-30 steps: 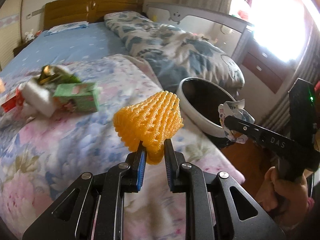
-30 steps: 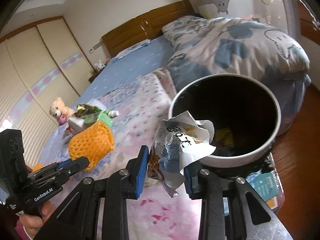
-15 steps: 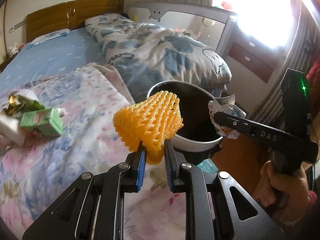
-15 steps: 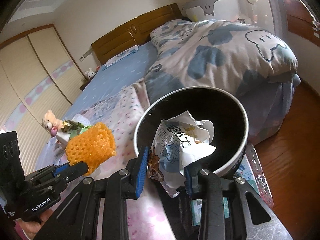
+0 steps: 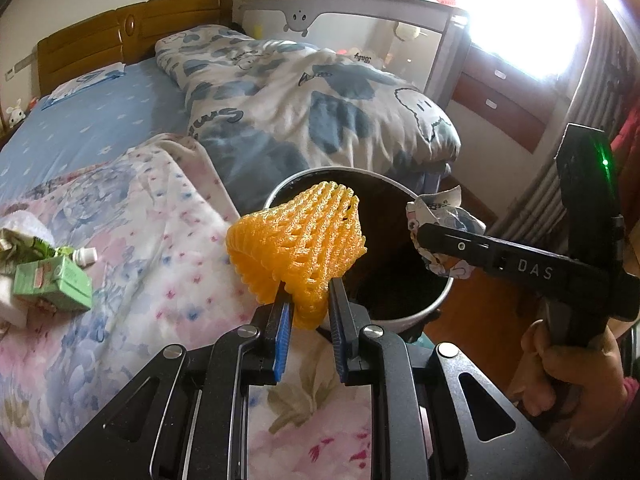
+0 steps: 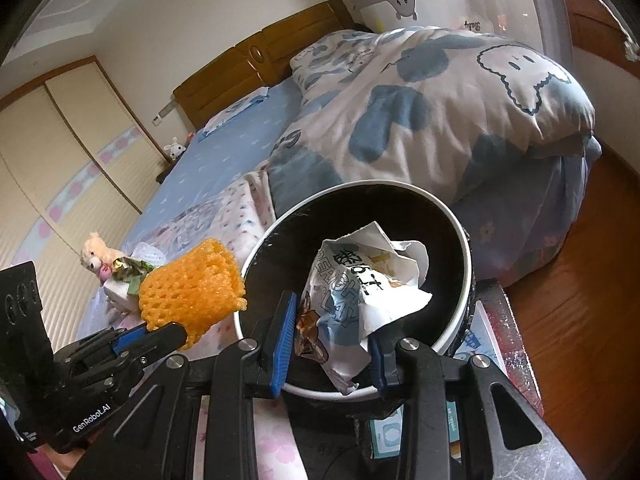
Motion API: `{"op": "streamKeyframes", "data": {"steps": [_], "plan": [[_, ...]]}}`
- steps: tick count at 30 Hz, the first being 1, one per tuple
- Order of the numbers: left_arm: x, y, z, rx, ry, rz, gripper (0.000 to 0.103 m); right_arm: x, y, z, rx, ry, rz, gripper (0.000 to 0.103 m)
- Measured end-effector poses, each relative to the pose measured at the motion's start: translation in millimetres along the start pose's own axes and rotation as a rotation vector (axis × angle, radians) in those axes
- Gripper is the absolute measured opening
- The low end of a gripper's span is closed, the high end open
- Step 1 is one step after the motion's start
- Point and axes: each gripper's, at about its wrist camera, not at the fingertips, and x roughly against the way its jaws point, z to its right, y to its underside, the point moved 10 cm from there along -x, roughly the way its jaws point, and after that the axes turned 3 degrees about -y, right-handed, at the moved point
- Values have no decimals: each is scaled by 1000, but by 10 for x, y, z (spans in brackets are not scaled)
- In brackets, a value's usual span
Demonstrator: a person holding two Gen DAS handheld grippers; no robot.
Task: Collect trash
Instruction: 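Carry the orange foam net and white wrapper over the bin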
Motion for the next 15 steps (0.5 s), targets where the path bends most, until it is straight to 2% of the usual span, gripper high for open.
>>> {"op": "streamKeyframes", "data": {"steps": [11, 15], "plan": [[-237, -138, 108, -31, -3, -27, 17, -91, -83, 116, -13, -10, -26, 32], [-310, -179, 112, -25, 5, -36, 18, -131, -101, 141, -8, -5, -40, 35]]}}
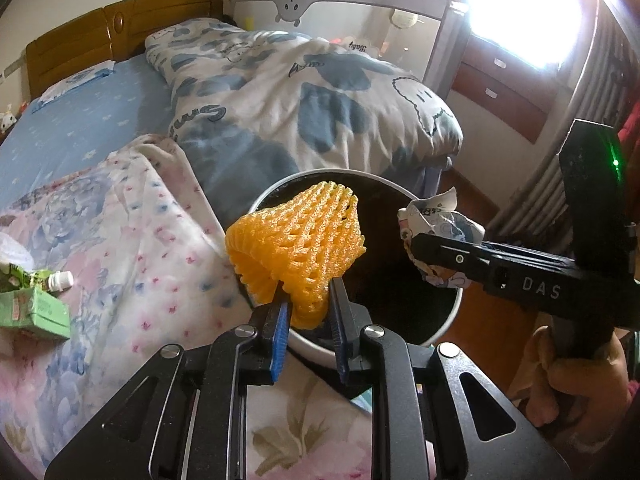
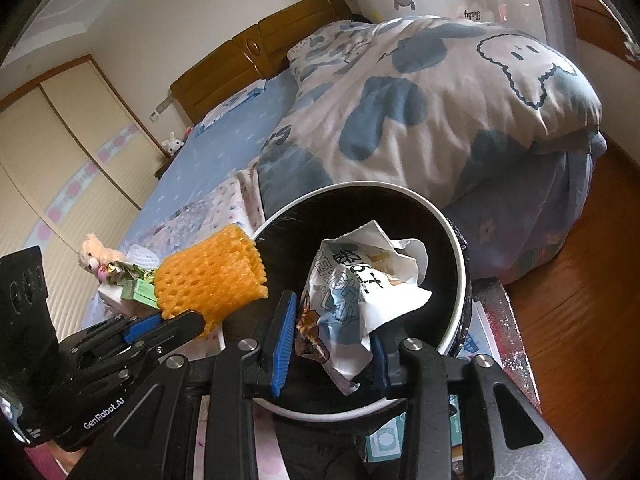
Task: Collect trash
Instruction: 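Carry the orange foam net and white wrapper over the bin, then open both tools to drop the net and wrapper into the bin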
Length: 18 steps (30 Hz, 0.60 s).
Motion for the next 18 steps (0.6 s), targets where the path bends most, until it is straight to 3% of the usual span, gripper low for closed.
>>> {"op": "streamKeyframes", "data": {"steps": [3, 5, 7, 18], "plan": [[-34, -22, 15, -5, 5, -7, 23, -36, -15, 22, -5, -2, -12, 38], [-30, -29, 15, -4, 4, -5, 35, -47, -30, 45, -11, 2, -14, 46], [-17, -46, -8, 4, -10, 12, 60, -40, -47, 70, -19, 4, -9, 52], [92, 146, -119, 46, 2, 16, 60, 78, -10, 37, -33, 3, 30, 57]]}}
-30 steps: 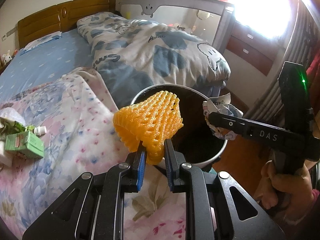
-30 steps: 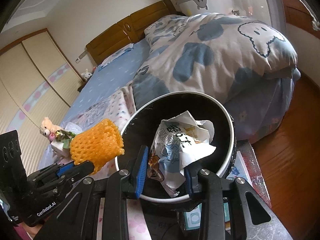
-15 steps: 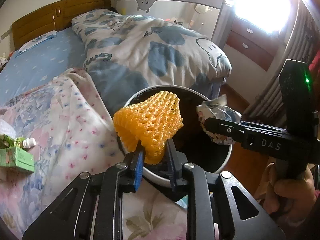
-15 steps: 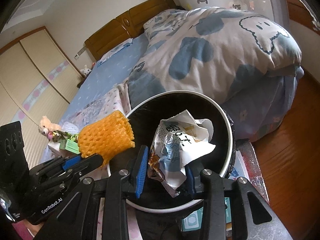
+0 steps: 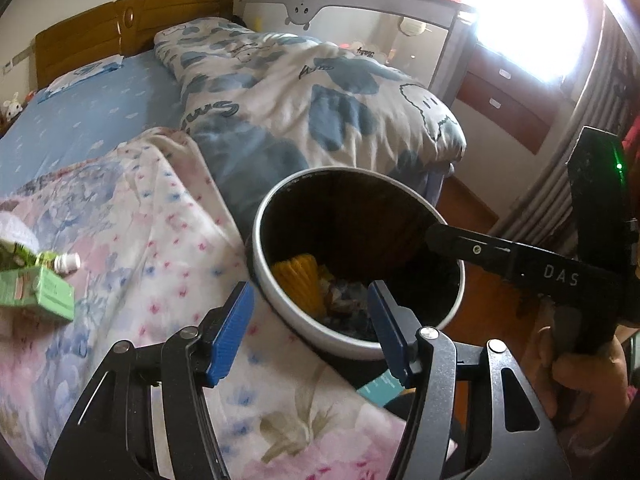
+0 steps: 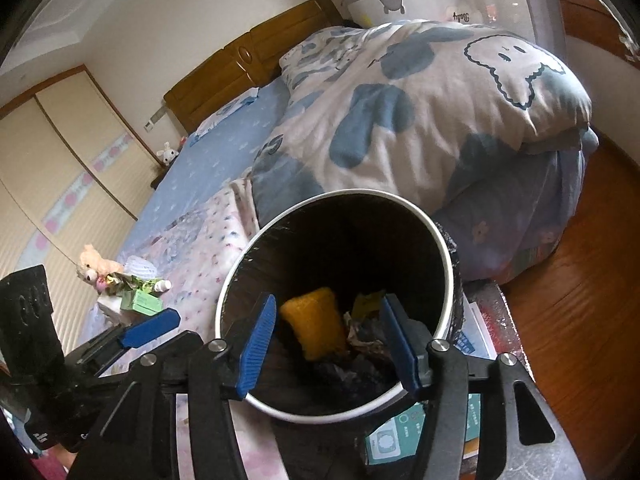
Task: Collect trash
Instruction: 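Open both tools to drop the net and wrapper into the bin, then move both tools back to the remaining trash on the bed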
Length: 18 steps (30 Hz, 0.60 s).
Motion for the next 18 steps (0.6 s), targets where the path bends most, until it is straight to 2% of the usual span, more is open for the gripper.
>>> {"op": "streamKeyframes", "data": {"steps": [2, 10, 18], "plan": [[41, 77, -62, 10, -11, 0, 60, 7, 35, -47, 0, -4, 3, 58], [290, 452, -505, 112, -54, -8, 60, -10, 279, -447, 28, -46, 19, 75], [594, 777, -1002, 193, -117, 0, 60, -168, 528, -897, 67, -113, -7, 77]]}}
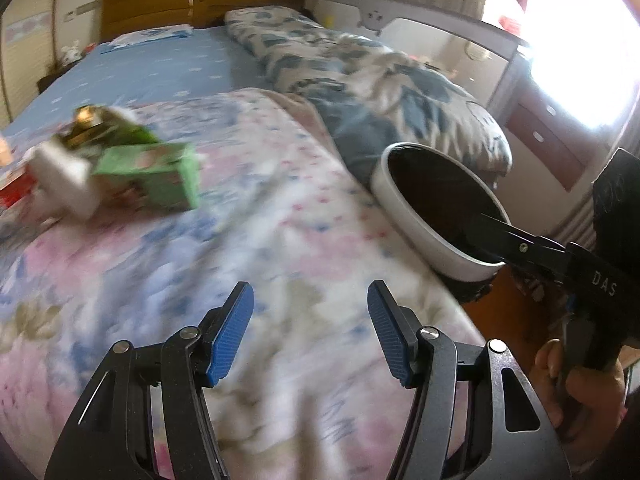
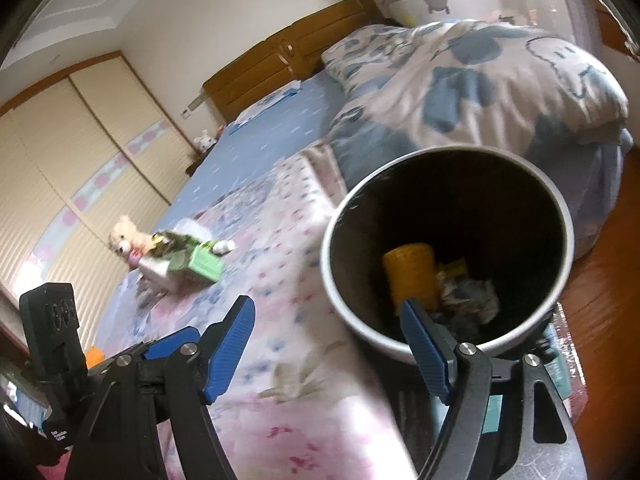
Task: Collect trash
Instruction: 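Move both tools back to the remaining trash on the bed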
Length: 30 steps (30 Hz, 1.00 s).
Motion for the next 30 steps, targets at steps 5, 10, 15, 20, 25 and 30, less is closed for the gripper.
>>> {"op": "streamKeyframes", "data": {"steps": [5, 10, 15, 20, 25, 30], "plan": [[143, 117, -401, 57, -55, 10, 60, -121, 128, -241, 21, -33, -17, 77], [219, 209, -741, 102, -100, 11, 60, -279, 251, -485, 53, -66, -53, 78], [298, 250, -1042, 148, -134, 19, 60, -424, 325, -695, 89, -90, -80, 78], [348, 251, -1282, 171, -164, 27, 60, -526, 358, -866, 122, -111, -94, 79], [354, 224, -1485, 195, -189, 28, 60, -646, 337, -1041, 161, -132, -97, 79], [319, 165, -1691, 202, -215, 23, 60, -854, 299, -1182, 198, -148, -114, 79]]}}
